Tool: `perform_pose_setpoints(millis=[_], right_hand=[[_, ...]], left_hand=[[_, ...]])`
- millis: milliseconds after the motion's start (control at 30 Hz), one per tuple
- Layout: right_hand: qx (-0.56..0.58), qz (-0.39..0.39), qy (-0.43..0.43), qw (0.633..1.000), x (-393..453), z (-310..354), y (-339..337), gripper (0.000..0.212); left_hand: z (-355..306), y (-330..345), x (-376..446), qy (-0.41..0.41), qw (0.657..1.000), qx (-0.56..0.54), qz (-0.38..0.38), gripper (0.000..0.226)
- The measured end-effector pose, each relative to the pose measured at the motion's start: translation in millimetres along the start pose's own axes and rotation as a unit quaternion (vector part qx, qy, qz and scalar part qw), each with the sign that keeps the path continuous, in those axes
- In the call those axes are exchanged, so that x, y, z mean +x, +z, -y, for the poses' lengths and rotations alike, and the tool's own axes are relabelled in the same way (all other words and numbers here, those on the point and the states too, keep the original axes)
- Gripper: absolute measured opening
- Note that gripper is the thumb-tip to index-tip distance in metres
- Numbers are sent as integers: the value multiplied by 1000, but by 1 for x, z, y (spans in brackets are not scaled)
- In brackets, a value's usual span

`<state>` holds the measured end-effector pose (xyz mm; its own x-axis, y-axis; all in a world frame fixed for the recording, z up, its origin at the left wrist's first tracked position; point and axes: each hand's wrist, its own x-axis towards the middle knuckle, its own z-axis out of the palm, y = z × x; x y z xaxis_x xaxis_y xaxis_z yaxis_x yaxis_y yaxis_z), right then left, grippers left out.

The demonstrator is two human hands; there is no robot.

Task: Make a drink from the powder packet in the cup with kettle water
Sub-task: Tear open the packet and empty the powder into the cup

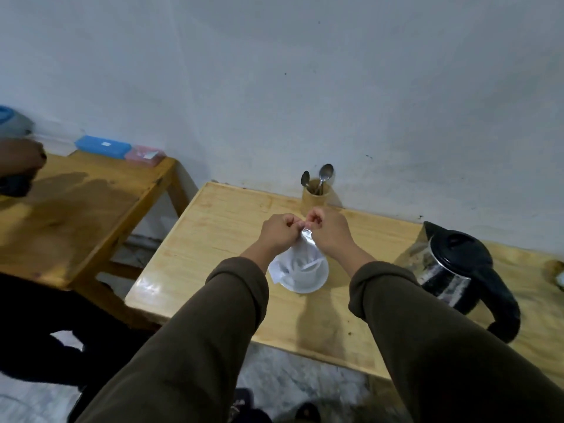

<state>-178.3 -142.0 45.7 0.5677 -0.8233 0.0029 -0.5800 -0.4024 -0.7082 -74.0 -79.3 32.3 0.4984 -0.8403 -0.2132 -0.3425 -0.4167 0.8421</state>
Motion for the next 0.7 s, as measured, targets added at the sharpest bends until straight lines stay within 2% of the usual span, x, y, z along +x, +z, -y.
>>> perform_pose_setpoints(millis=[333, 500, 600, 700], right_hand=[[-91, -52, -72, 992, 3, 8, 17, 23], [-107, -65, -97, 987, 2, 10, 23, 30], [-120, -67, -114, 984, -1, 9, 23, 26], [-138, -70, -131, 979, -3, 8, 21, 27]], left_hand=[[-10, -11, 12, -132, 985, -103, 43, 28], [-9, -11, 17, -145, 983, -106, 49, 32], [-11, -10, 18, -150, 982, -89, 69, 34], [-12, -10, 20, -158, 974, -132, 91, 36]])
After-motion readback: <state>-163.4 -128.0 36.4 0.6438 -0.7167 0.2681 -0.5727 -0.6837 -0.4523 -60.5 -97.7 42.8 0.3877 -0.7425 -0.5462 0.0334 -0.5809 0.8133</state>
